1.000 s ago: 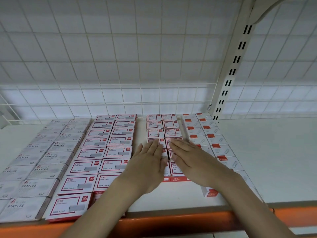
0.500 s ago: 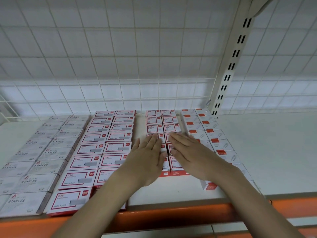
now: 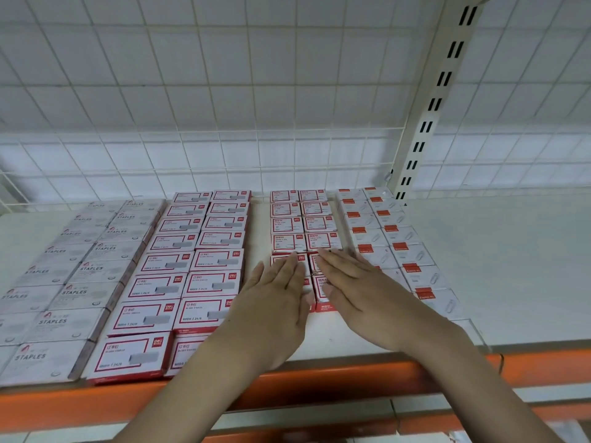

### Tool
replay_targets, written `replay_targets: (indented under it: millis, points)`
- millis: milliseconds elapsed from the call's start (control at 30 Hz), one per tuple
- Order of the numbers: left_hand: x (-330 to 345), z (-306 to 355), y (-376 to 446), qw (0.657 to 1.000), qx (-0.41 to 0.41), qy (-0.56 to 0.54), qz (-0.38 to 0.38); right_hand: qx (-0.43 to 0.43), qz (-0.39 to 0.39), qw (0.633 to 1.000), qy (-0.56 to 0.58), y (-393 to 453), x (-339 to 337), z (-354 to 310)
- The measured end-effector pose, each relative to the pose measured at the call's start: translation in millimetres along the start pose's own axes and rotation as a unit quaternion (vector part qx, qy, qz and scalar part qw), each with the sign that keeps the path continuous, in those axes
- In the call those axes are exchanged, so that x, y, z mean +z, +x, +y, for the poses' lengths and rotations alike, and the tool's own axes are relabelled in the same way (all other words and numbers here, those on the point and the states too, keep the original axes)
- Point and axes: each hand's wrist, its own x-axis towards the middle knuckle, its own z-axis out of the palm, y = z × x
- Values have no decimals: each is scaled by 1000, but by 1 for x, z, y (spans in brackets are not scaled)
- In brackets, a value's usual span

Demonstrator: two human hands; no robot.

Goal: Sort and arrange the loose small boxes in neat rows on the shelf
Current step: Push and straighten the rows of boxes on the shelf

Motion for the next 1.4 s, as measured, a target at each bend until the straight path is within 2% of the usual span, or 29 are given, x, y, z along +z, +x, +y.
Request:
replay_targets:
  millis: [467,733,1133,1400]
  points:
    - [3,-10,7,999,22,-35,-1,10,-1,1000,-2,4,3,-1]
    - [7,-4,-15,999,27,-13,18,7,7,1000,5,-15,2,-2]
    - [10,-11,-14,998,41,50,21,13,29,997,-68,-16,14,-3]
    - [6,-15,-8,997,69,37,12,21,36,995,-90,-13,16,-6]
